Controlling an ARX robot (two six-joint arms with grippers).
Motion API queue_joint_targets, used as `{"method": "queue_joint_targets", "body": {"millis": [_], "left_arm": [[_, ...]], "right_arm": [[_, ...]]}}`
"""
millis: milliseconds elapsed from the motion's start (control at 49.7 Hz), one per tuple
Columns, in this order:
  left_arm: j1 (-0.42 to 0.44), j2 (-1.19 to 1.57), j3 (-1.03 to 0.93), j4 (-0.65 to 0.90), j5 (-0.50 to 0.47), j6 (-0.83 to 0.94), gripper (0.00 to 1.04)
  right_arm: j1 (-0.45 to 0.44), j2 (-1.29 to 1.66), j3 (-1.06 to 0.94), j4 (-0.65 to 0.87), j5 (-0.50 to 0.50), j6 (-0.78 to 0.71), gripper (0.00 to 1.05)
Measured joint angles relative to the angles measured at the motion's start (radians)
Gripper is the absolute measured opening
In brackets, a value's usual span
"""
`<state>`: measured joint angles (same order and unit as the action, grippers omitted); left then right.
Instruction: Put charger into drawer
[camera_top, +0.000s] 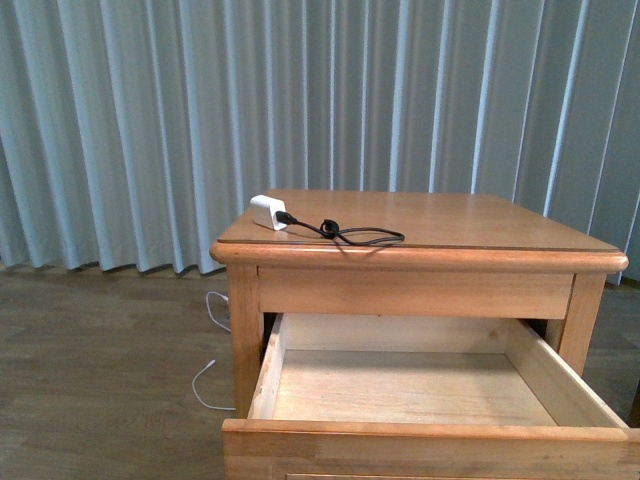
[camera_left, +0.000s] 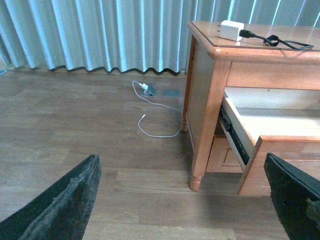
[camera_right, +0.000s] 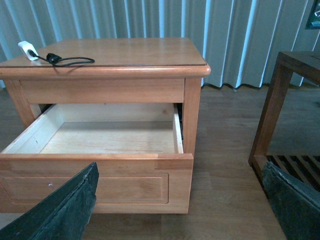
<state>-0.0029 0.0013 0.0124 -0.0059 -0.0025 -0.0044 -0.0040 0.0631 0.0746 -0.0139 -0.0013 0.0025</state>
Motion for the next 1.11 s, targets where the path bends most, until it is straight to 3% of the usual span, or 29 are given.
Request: {"method": "queue_joint_targets", "body": {"millis": [322,423,483,524,584,866,1108], "left_arm": [[-0.001,0.001,0.0,0.001,-0.009,-0.002,0.99],[-0.128,0.072,0.001,0.043,-0.393,-0.082,0.99],[-0.165,0.118,0.001,0.054,-0.522,-0.112,0.99],[-0.169,0.149,0.002,0.07,-0.557,-0.127,0.99],[-0.164,0.203,0.011,0.106,-0.555,-0.138,0.99],[-0.102,0.684,0.222,0.333,-0.308,-0.167,0.99],[-0.183,1.097,0.509,0.381,-0.183,-0.263,0.99]], "right_arm": [[0.0,0.0,0.0,0.0,0.0,0.0,0.97],[0.0,0.0,0.0,0.0,0.0,0.0,0.97],[0.0,0.0,0.0,0.0,0.0,0.0,0.97],[0.0,0.0,0.0,0.0,-0.001,0.0,0.97],[0.0,-0.001,0.0,0.0,0.002,0.0,0.97],[0.0,-0.001,0.0,0.0,0.0,0.0,0.97],[0.0,-0.001,0.0,0.0,0.0,0.0,0.97]]}}
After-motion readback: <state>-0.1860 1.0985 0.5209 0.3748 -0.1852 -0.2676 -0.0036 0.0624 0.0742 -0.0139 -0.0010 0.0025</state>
